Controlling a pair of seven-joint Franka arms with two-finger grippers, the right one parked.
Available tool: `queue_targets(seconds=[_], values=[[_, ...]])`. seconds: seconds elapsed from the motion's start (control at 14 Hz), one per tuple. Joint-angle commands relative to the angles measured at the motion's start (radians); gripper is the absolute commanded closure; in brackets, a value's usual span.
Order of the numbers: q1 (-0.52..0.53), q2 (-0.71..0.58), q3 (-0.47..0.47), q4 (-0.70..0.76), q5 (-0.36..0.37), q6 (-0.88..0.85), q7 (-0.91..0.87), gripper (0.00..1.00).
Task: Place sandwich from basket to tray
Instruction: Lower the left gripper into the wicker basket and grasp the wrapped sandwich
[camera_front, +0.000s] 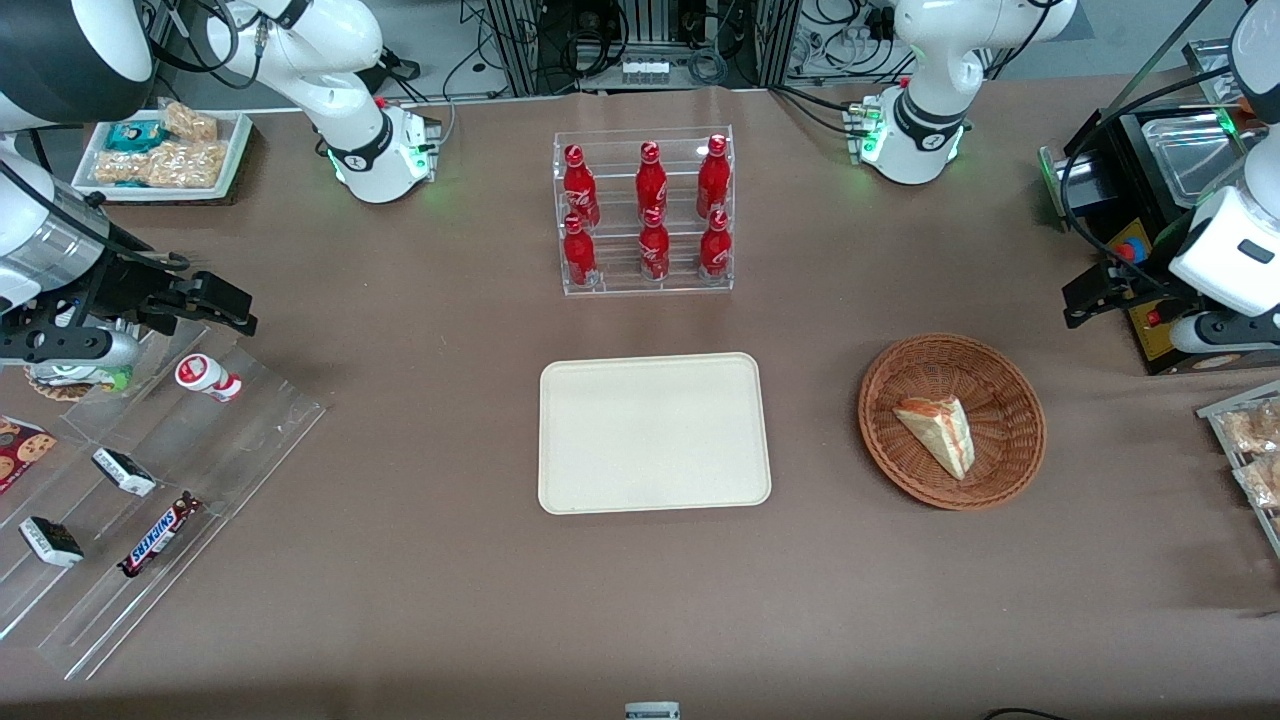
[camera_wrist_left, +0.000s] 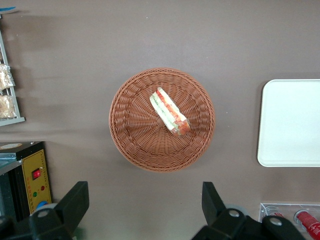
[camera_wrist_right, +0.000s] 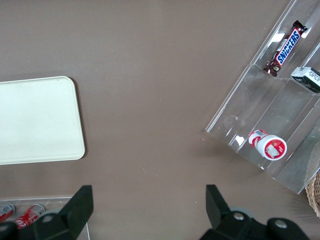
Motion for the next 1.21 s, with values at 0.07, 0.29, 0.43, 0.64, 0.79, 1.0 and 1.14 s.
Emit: queue_targets(seconds=[0.07,0.29,0.43,0.64,0.79,1.0,1.14], values=[[0.005,-0.021,0.007,-0.009,-0.007,0.003,-0.005,0.0],[0.0,0.044,0.006,-0.055,0.005,0.036,-0.089,0.0],[-0.001,0.062,0.006,-0.211,0.007,0.183,-0.151,0.0],[-0.003,0.055,0.004,-0.44,0.007,0.464,-0.361,0.0],[-0.021,0.068,0.001,-0.497,0.007,0.575,-0.629,0.0],[-0.044,0.122,0.0,-0.549,0.007,0.713,-0.768,0.0],[-0.072,0.159,0.0,-0.552,0.007,0.725,-0.765,0.0]])
